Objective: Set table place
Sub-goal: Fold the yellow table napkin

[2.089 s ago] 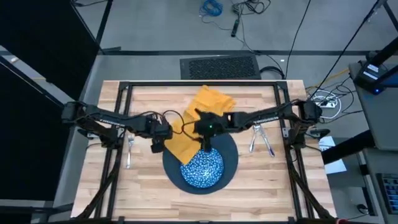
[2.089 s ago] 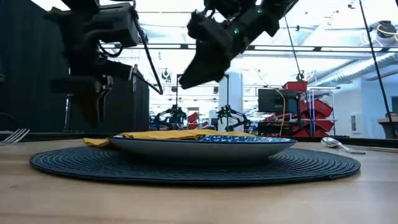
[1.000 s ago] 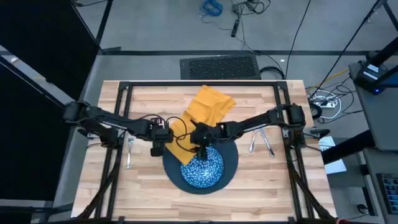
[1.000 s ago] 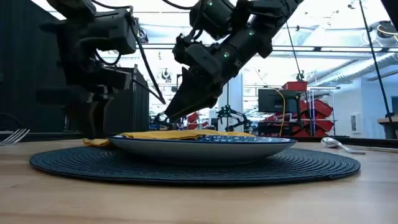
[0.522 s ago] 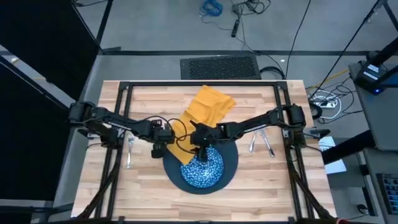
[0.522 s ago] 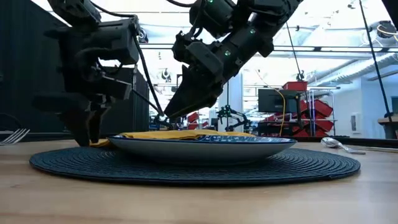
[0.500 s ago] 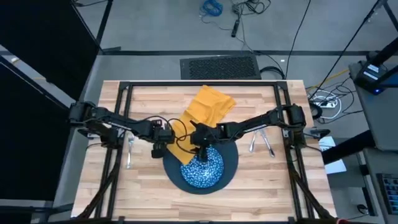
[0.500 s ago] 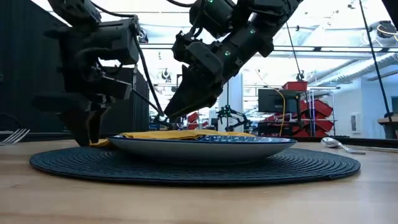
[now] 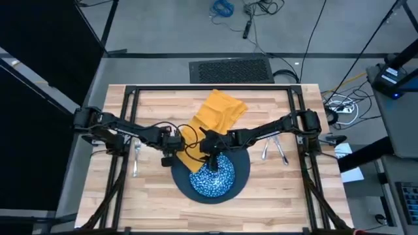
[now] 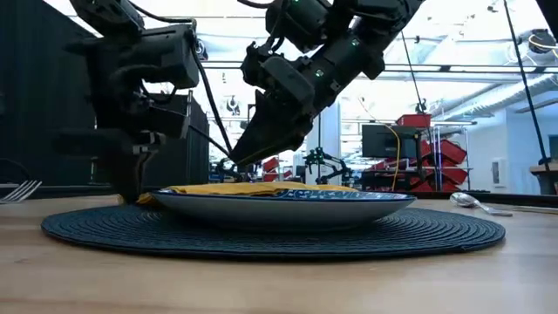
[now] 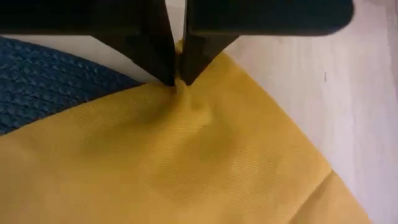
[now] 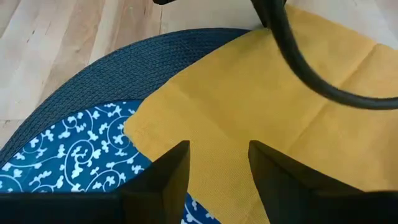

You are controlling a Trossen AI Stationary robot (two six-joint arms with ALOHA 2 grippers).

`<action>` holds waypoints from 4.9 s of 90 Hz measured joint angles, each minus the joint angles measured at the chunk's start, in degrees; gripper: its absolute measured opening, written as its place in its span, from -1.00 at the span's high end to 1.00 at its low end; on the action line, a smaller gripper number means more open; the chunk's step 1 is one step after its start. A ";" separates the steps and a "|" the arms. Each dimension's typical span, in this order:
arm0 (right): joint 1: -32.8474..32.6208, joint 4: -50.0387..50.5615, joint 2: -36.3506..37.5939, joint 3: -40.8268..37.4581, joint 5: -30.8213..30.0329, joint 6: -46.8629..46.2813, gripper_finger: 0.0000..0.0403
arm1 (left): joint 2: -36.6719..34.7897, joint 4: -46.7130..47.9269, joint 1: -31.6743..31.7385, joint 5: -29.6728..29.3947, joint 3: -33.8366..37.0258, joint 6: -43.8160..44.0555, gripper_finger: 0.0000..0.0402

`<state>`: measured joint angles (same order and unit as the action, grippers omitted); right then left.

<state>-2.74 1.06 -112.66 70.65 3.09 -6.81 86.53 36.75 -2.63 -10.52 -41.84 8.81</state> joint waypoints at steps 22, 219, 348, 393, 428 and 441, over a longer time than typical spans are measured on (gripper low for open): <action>-2.25 -1.74 0.00 0.00 -0.16 8.48 0.22 | -0.47 0.14 0.08 -0.98 -5.03 0.17 0.99; -2.85 4.85 8.62 -0.09 -11.60 20.92 1.00 | -3.20 2.87 -1.83 -10.47 -11.60 1.29 1.00; 1.73 38.55 23.69 32.02 -27.34 14.52 1.00 | -21.27 3.41 -11.24 -41.56 -37.53 -16.59 1.00; 5.92 39.79 23.69 32.02 -27.07 14.98 1.00 | -13.33 -3.85 1.65 -30.24 -37.59 -25.71 1.00; -0.80 31.60 23.69 32.66 -26.97 15.13 1.00 | -20.51 -3.32 -9.78 -35.80 -37.91 -24.16 1.00; -3.51 28.03 23.71 35.57 -27.02 14.95 1.00 | -22.81 -3.41 -14.10 -39.06 -40.09 -24.31 1.00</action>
<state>-6.25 29.09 -88.95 106.23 -23.92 8.15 63.72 33.34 -16.73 -49.58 -81.92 -15.50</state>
